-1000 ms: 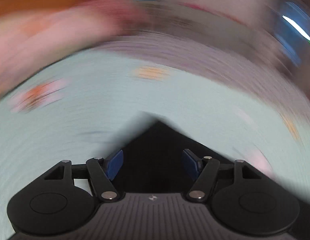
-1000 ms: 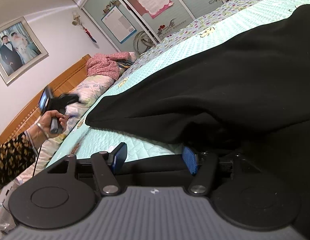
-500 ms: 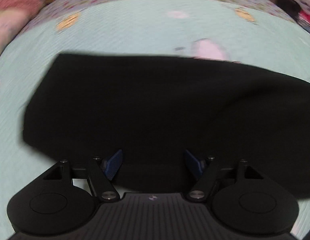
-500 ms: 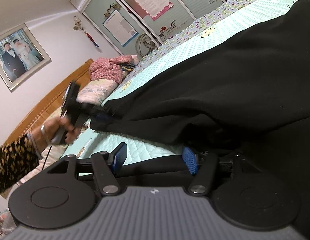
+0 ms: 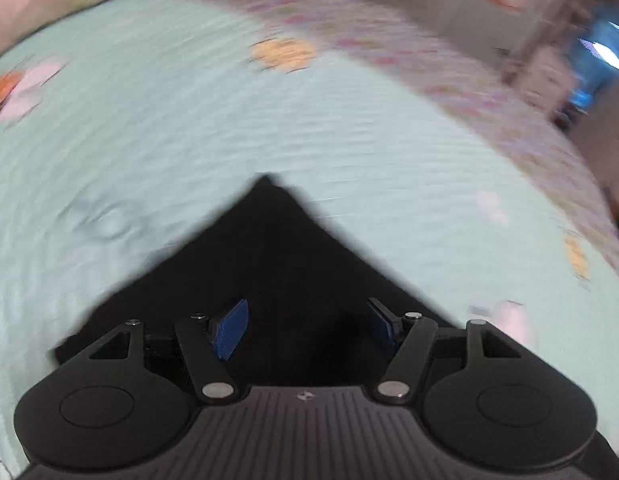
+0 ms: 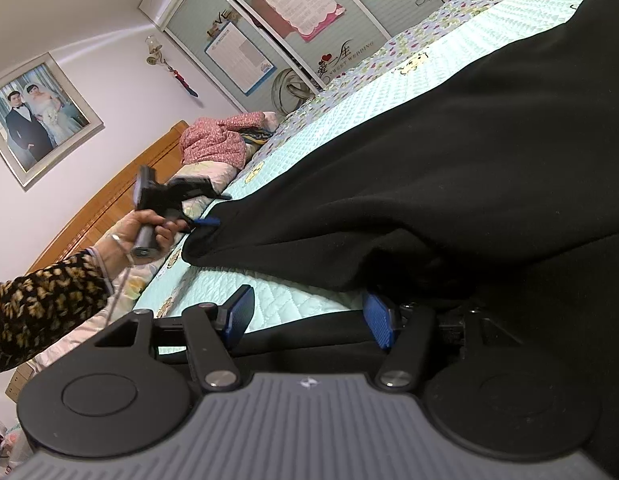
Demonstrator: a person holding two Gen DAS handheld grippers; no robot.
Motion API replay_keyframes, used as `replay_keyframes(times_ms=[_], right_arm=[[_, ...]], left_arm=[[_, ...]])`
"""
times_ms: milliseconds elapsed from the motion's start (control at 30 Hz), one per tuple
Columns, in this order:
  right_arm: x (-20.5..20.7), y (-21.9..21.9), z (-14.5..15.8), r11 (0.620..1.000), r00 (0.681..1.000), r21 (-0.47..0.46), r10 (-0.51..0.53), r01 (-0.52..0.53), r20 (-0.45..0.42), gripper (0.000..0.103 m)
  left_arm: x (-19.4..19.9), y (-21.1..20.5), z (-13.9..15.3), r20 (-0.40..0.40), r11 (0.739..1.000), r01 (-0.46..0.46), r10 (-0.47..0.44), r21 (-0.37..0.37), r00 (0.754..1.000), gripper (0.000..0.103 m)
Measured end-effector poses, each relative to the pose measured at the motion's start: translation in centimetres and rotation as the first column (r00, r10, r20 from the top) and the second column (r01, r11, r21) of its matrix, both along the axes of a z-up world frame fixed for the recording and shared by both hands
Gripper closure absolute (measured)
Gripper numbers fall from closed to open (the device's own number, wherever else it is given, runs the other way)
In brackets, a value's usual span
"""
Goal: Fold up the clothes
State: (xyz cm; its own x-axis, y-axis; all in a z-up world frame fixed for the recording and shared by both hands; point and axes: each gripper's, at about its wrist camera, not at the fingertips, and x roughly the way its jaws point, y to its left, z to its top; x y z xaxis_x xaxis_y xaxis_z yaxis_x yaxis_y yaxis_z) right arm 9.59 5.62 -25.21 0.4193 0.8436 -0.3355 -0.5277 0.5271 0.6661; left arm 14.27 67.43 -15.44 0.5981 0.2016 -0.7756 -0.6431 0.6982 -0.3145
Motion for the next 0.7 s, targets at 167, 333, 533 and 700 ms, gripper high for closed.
replay_keyframes(times_ms=[167,333,533,700], right_arm=[[0.0,0.1,0.0,1.000,1.000,0.005,-0.002,0.002,-0.002,0.042],[-0.2,0.3,0.1,1.000,1.000,-0.001,-0.005,0.005,0.003,0.042],[-0.3,0.4,0.1,1.000,1.000,0.002,-0.008,0.008,0.003,0.042],[-0.3,0.4,0.0,1.000,1.000,0.007,-0.008,0.008,-0.002,0.042]], left_arm=[[-4.7,0.2,1.1,-0.010,0.977,-0.178,0.180,0.115,0.984,0.069],[-4.9,-6.1,3.8,0.005,0.975,-0.052,0.052,0.216,0.999,0.057],[2.2,-20.1,4.4,-0.039,0.906,0.396,-0.394,0.150,0.918,0.052],[4.6,-30.1,1.1,-0.221,0.766,0.636,-0.606,0.098,0.764,0.042]])
